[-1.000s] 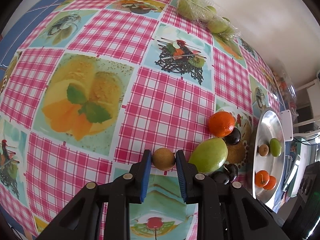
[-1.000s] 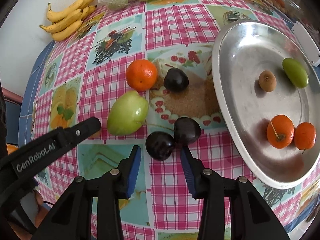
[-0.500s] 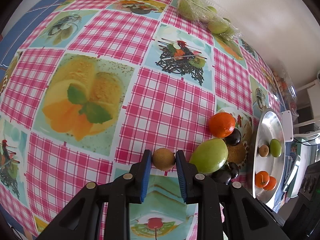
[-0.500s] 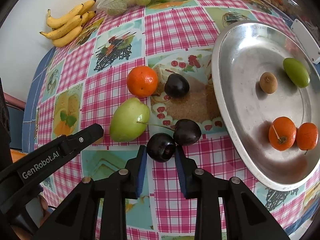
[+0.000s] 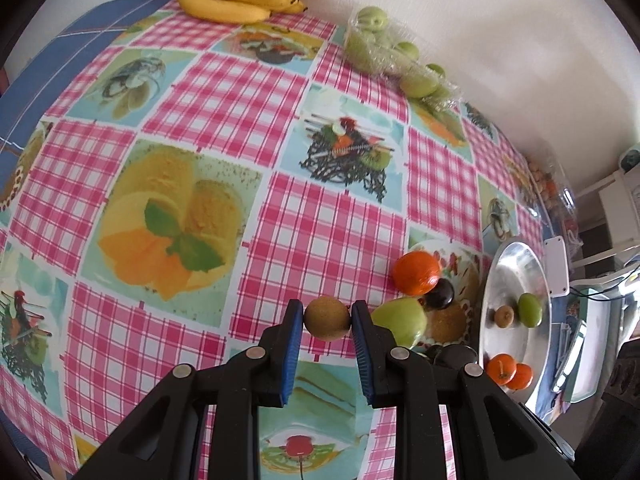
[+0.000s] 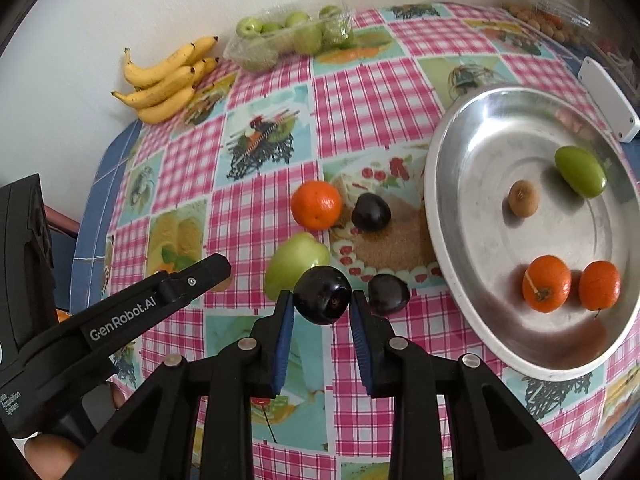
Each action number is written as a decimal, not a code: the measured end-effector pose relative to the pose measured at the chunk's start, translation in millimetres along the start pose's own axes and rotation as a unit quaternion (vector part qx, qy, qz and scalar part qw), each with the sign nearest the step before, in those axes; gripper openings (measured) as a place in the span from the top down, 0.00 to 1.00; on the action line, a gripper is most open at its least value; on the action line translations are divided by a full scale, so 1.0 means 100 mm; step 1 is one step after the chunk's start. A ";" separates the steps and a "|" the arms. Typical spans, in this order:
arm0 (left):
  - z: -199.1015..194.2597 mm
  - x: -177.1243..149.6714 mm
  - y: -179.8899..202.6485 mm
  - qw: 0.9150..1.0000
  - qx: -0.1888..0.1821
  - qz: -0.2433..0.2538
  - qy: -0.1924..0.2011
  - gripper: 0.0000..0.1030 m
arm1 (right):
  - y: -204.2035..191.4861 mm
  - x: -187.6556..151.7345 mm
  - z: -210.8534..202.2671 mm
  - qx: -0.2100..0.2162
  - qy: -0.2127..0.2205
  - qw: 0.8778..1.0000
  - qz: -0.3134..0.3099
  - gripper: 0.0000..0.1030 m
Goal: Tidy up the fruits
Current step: 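Lift the kiwi with the left tool while the right tool lifts the dark plum, then carry the kiwi with the left tool while the right tool carries the plum over the bowl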
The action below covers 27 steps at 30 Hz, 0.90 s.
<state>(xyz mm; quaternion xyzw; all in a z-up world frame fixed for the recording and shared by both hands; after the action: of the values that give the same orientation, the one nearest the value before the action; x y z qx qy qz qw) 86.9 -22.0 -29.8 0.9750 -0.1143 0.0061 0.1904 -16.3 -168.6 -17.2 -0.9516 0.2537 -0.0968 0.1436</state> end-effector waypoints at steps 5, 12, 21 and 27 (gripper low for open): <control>-0.08 0.00 0.01 1.000 -0.001 0.002 0.010 0.74 | 0.05 0.01 -0.08 -0.003 0.010 1.000 0.005 0.71; -0.16 0.00 0.17 0.999 0.008 0.021 0.029 0.74 | 0.27 0.08 -0.25 -0.011 0.035 0.999 0.032 0.71; -0.12 -0.08 0.48 0.997 0.025 0.063 0.029 0.74 | 0.79 0.09 -0.44 -0.017 0.049 0.994 0.099 0.71; -0.01 -0.20 0.81 0.993 0.037 0.109 0.022 0.74 | 1.18 0.06 -0.58 -0.013 0.060 0.988 0.143 0.71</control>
<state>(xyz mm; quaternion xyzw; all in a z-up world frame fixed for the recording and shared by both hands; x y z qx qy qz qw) 49.1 -90.7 -0.3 0.9628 -0.2155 0.0525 0.1547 -80.0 -282.5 -0.6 -0.8999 0.3966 -0.1284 0.1281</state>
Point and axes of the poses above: each gripper's, at about its wrist camera, not at the fingertips, and z roughly the way its jaws point, y to its right, x to its top, the point moved 1 cm from there along z, roughly the way its jaws point, and after that the axes turned 12 degrees about -y, right-handed, at the moved point
